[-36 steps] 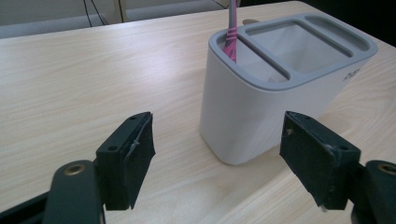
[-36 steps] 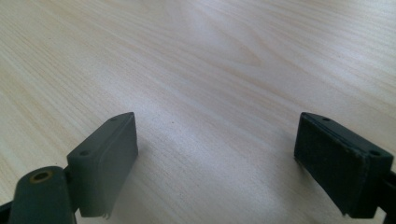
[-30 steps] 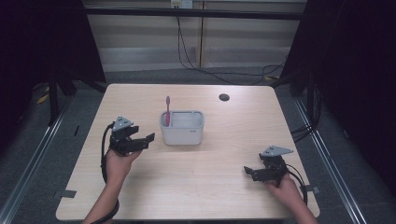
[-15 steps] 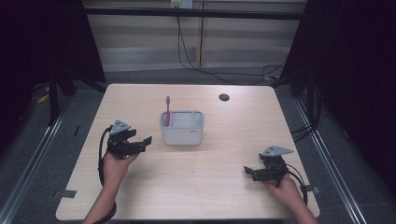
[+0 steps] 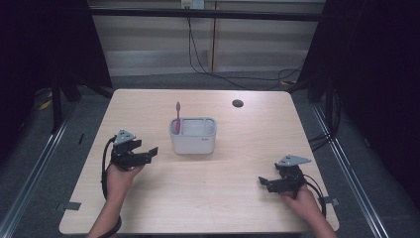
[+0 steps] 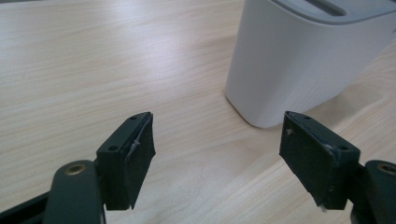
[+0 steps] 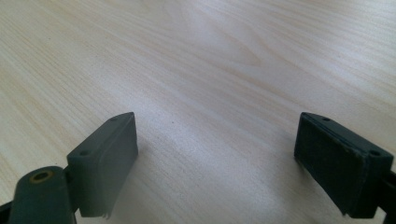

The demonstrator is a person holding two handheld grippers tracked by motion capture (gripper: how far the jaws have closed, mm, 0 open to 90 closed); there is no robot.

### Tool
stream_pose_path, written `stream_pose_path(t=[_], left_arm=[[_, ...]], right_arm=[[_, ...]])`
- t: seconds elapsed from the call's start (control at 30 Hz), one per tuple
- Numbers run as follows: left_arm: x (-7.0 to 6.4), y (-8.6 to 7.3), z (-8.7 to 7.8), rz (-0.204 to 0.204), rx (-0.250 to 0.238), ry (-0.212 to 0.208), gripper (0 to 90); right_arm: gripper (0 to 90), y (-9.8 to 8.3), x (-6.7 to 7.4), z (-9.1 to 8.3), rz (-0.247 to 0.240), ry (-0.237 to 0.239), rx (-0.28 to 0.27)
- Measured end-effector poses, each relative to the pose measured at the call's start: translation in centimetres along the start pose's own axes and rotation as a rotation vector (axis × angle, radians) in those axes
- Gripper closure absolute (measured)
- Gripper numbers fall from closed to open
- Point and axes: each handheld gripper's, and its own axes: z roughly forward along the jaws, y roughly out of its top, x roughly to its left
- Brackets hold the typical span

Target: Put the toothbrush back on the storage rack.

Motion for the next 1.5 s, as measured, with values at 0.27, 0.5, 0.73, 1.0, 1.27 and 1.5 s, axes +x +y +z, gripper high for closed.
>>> stream_pose_path(t=[0.27, 0.5, 0.73, 1.0, 1.27, 1.5], left_arm=[[0.8, -1.0, 0.3, -0.006, 0.041, 0.025, 26.1], [1.2, -1.6, 0.6, -0.007, 0.084, 0.044, 26.1], [1.4, -2.1, 0.8, 0.008, 0.125, 0.060, 26.1], [1.6, -2.5, 1.1, 0.016, 0.158, 0.074, 26.1], [1.6, -2.7, 1.2, 0.021, 0.171, 0.079, 26.1], [1.6, -2.8, 1.4, 0.016, 0.174, 0.078, 25.9]], right_arm=[[12.7, 0.0, 0.0, 0.0, 0.000, 0.000, 0.000], [12.7, 0.0, 0.0, 0.0, 0.000, 0.000, 0.000], [12.7, 0.0, 0.0, 0.0, -0.001, 0.000, 0.000], [12.7, 0.0, 0.0, 0.0, 0.000, 0.000, 0.000], [12.7, 0.0, 0.0, 0.0, 0.000, 0.000, 0.000], [12.7, 0.0, 0.0, 0.0, 0.000, 0.000, 0.000]])
